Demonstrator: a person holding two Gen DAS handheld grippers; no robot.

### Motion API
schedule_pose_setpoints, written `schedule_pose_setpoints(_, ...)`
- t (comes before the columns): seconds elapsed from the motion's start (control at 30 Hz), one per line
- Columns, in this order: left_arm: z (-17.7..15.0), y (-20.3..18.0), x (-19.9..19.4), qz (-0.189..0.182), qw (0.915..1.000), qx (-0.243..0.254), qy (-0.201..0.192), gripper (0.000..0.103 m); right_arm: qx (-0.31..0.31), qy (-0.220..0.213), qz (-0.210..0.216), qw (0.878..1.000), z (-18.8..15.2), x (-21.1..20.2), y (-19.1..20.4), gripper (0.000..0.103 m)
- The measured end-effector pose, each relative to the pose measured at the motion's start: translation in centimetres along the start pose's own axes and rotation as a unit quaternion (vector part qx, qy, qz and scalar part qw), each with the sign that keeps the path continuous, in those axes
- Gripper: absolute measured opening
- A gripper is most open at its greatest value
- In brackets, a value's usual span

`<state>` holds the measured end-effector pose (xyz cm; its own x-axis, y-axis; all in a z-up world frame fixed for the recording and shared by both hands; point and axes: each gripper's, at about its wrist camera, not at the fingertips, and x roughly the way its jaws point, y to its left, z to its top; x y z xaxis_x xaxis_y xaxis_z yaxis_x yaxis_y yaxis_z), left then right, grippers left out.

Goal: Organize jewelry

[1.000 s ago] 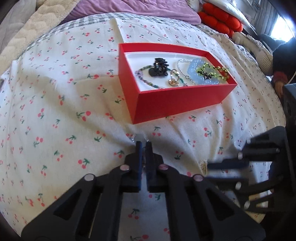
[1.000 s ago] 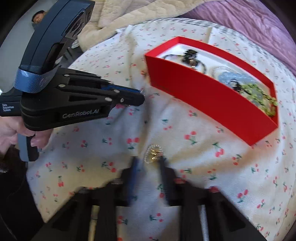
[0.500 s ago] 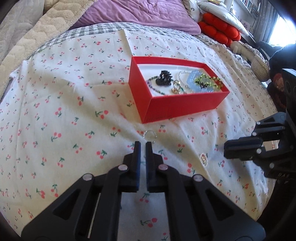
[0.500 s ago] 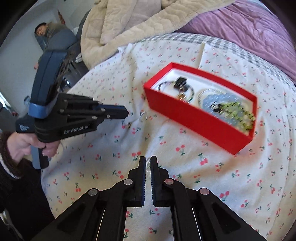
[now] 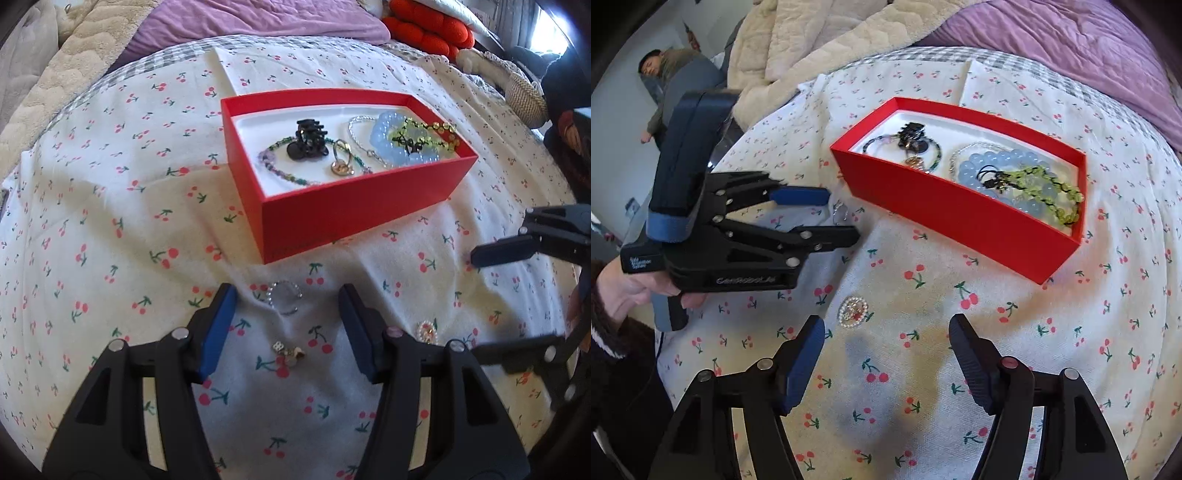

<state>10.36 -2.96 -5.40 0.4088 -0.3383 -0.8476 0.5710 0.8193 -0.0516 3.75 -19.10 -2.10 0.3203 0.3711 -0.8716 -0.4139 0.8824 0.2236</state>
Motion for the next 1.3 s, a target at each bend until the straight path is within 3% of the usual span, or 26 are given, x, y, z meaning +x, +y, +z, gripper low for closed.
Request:
schedule_pose_setpoints(0.07,0.4,0.0,0.0,-0.011,0.9999,-0.001,-0.002,0.057,0.0,0.003,0.0,1.0,0.0,0.1,0.1,0.071)
schedule_pose_setpoints(0.2,0.6,-0.4,0.3,-0.025,0.9996,0.006,0.009,0.039,0.01,0.007,0.007,1.0,0.1,0.2,-0.2,0.071)
schedule_pose_setpoints(0.37,0.3,-0.4,0.6,-0.019,0.9992,0.011,0.034,0.037,-0.004,0.012,0.014,1.0,-0.1,0.4,-0.1,0.071)
schedule_pose_setpoints(0.57,0.1,0.1,0.6,-0.011,0.9991,-0.011,0.038,0.021,-0.032,0.025,0.021,0.999,-1.1,0.7,0.8,0.071)
schedule_pose_setpoints(0.87,-0.8,0.7,-0.9,-0.017,0.9986,-0.04,0.029,0.02,-0.031,0.023,0.016,0.999,-0.8,1.3,1.1,0.071)
schedule_pose_setpoints(1.13,-2.4,0.8,-4.3,-0.02,0.9991,-0.036,0.012,0.02,-0.045,0.012,0.012,0.999,-0.3,2.0,1.9,0.069)
schedule_pose_setpoints(1.3,-3.5,1.0,-6.0,-0.019,0.999,-0.041,0.006,0.02,-0.055,0.019,0.017,0.998,0.4,3.2,2.9,0.051)
